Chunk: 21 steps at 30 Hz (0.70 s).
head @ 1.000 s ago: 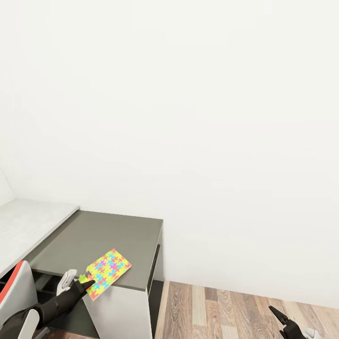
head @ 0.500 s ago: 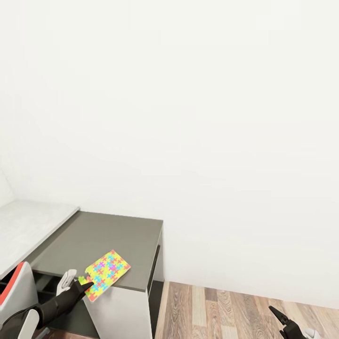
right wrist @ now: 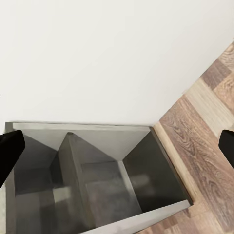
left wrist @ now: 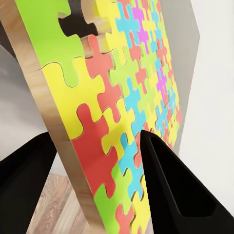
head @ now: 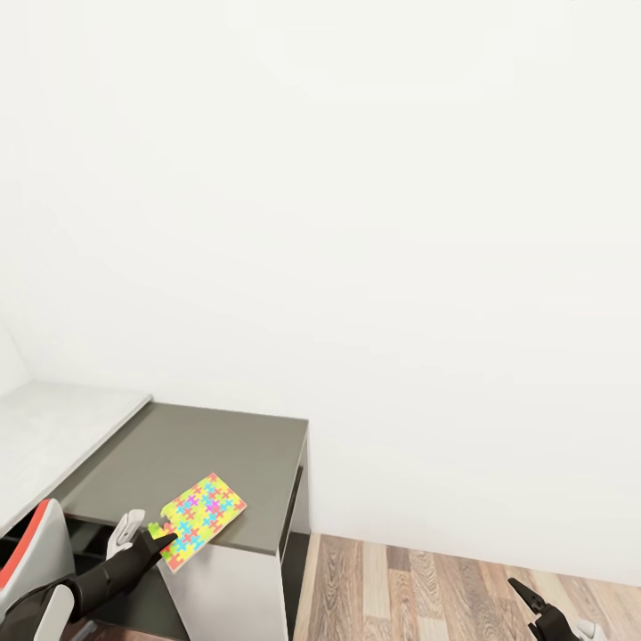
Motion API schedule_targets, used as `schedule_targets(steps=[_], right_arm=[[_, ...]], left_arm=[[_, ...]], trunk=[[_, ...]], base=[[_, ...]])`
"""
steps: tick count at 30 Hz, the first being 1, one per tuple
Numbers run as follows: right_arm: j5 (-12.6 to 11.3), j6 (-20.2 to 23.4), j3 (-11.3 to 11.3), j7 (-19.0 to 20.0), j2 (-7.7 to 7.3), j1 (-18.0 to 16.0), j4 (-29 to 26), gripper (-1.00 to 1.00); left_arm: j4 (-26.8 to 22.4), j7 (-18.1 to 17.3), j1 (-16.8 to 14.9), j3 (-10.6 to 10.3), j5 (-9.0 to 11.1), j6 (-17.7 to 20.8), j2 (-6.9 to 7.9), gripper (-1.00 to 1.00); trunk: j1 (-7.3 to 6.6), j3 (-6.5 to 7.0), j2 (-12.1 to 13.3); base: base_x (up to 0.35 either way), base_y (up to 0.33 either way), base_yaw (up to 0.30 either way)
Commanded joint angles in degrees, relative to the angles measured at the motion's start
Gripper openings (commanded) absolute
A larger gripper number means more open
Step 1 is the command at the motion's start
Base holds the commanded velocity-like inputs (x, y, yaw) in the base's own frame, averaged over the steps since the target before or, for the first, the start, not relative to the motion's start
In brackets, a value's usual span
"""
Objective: Put all the toys in the child's room - the three board games (two on the bed and one on the table), the two jigsaw puzzles on the table, and the tennis ball on the table - inside the toy box on the table in the child's room.
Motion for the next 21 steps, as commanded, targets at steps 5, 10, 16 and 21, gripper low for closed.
schedule_targets(steps=[5,10,16,21], right_arm=[[-0.43,0.70,-0.12,0.13,-0.04,-0.07,0.03,1.00],[-0.42,0.76,-0.15,0.20,-0.09,-0.12,-0.29,1.00],[-0.40,0.74,-0.18,0.27,-0.01,-0.12,-0.47,1.00],[-0.40,0.73,-0.13,0.28,0.01,-0.12,-0.49,1.00]], left_arm=[[0.00,-0.11,-0.05,0.15,0.01,0.29,-0.01,-1.00],[0.00,-0.11,-0.05,0.15,0.01,0.29,-0.01,-1.00],[0.00,-0.11,-0.05,0.15,0.01,0.29,-0.01,-1.00],[0.00,-0.11,-0.05,0.15,0.01,0.29,-0.01,-1.00]], trunk=[[-1.10,0.83,1.97],[-2.20,1.73,3.98],[-3.52,2.80,6.38],[-4.61,3.70,8.39]], base=[[0.000,0.000,0.000],[0.000,0.000,0.000],[0.000,0.000,0.000],[0.000,0.000,0.000]])
